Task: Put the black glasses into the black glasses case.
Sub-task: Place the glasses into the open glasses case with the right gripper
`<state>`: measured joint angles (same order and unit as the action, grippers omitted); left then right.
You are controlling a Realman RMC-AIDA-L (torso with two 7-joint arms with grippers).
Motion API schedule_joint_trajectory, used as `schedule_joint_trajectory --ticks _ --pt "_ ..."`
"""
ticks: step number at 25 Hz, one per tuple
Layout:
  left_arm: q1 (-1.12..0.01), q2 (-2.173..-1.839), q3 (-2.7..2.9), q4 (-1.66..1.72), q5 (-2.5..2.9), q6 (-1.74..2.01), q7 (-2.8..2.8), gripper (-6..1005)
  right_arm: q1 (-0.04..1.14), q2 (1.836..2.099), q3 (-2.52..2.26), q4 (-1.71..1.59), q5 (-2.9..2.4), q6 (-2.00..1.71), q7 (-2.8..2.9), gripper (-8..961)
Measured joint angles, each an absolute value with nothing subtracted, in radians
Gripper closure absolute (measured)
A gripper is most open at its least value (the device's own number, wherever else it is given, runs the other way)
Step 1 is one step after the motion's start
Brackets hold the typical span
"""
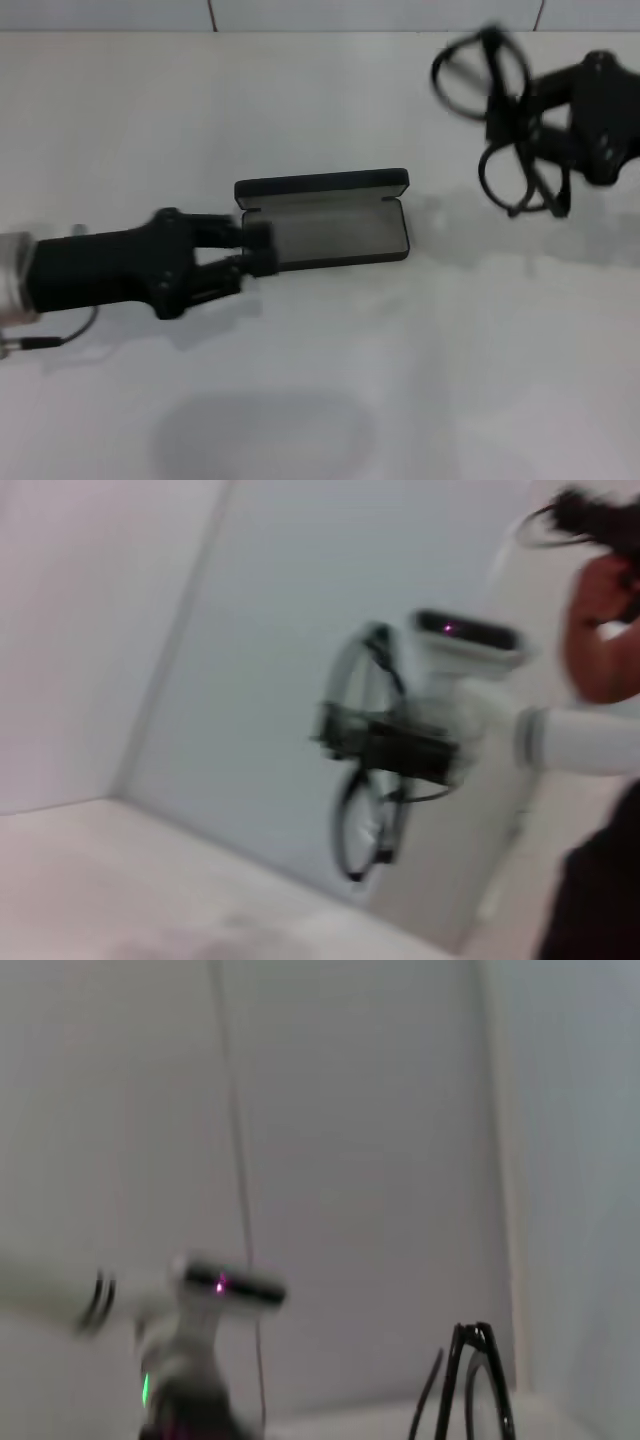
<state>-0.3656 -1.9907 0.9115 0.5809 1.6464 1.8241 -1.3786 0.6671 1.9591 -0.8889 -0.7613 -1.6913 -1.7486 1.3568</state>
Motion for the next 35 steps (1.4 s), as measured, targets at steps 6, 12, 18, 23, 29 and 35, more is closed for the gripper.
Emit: schedule_joint_trajectory --ticks 6,12,18,23,29,35 --pt "-0.311 -1.990 0.826 0.595 1.666 1.791 -1.368 552 0.663 2.016 -1.052 -0.988 -1.905 -1.685 1.353 778" --pt "-0.320 -1.997 0.819 0.589 1.715 1.736 -1.379 310 0.731 2.021 -1.399 -0.995 -1.946 -1.428 1.361 776" --pt "-0.340 -1.996 0.819 0.567 1.729 1.731 -1.397 270 0.881 2.026 -1.547 -0.885 -1.969 -1.291 1.374 775" --pt "-0.337 -1.987 0.819 0.567 1.729 1.730 -1.409 237 0.966 2.027 -1.620 -0.805 -1.974 -1.190 1.377 773" --pt "-0.327 -1.975 0.797 0.567 1.732 1.730 -1.424 239 0.986 2.028 -1.700 -0.787 -1.961 -1.089 1.378 771" --pt "-0.327 -1.975 0.790 0.567 1.735 1.726 -1.430 240 0.990 2.028 -1.768 -0.755 -1.914 -0.977 1.379 770"
